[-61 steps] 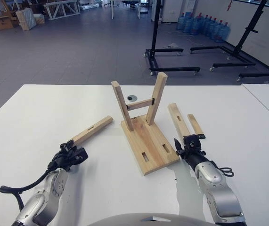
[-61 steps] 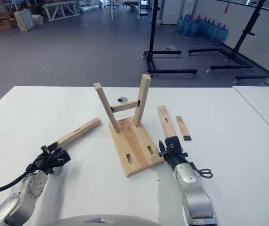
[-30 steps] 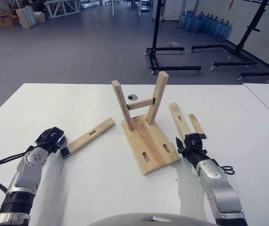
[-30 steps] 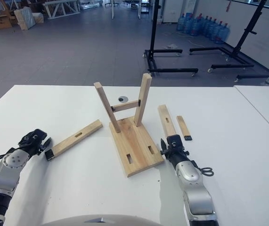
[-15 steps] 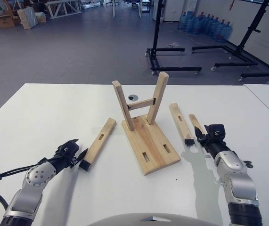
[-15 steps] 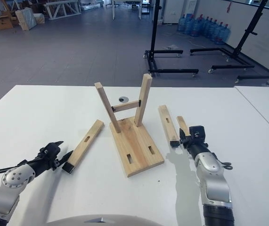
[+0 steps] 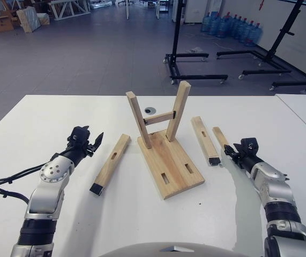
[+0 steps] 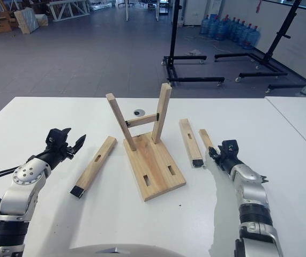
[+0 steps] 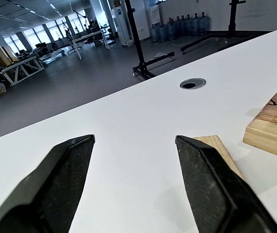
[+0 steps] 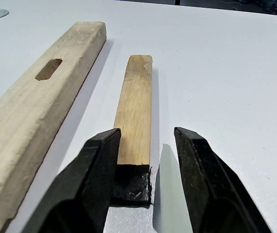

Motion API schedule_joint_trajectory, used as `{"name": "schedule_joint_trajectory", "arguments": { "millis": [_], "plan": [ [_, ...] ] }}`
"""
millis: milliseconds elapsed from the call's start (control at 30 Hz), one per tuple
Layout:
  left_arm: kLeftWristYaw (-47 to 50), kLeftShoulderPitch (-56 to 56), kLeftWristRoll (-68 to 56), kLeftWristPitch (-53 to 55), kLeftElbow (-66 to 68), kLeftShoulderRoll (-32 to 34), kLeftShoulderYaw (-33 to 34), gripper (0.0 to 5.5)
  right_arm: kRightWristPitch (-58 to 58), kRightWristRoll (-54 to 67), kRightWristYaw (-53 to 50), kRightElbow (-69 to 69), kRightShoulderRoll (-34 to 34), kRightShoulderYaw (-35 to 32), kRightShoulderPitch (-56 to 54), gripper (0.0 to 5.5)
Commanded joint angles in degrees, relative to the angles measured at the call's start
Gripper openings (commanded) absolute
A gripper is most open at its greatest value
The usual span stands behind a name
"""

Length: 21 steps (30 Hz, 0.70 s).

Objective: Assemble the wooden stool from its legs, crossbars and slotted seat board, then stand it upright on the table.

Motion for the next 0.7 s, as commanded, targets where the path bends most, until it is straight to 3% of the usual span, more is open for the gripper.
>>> {"name": "schedule_joint_trajectory", "arguments": {
  "millis": [33,533,700],
  "plan": [
    [-0.5,0.1,0.3,0.9,-0.2,-0.2,-1.0,3.05,-0.4,1.0,-0.5,-2.8,1.2,-0.9,3.1,2.05],
    [-2.1,2.0,0.1,1.9,0.1,-0.5,-2.0,3.05,2.9,2.5,0.7,-0.5,1.5,0.5,0.2,2.05],
    [-2.1,2.8,0.8,1.3,0.3,-1.0,-2.9,3.05,8.8,2.5,-5.3,-2.1,4.4,-0.1,1.0,2.05]
  ]
}}
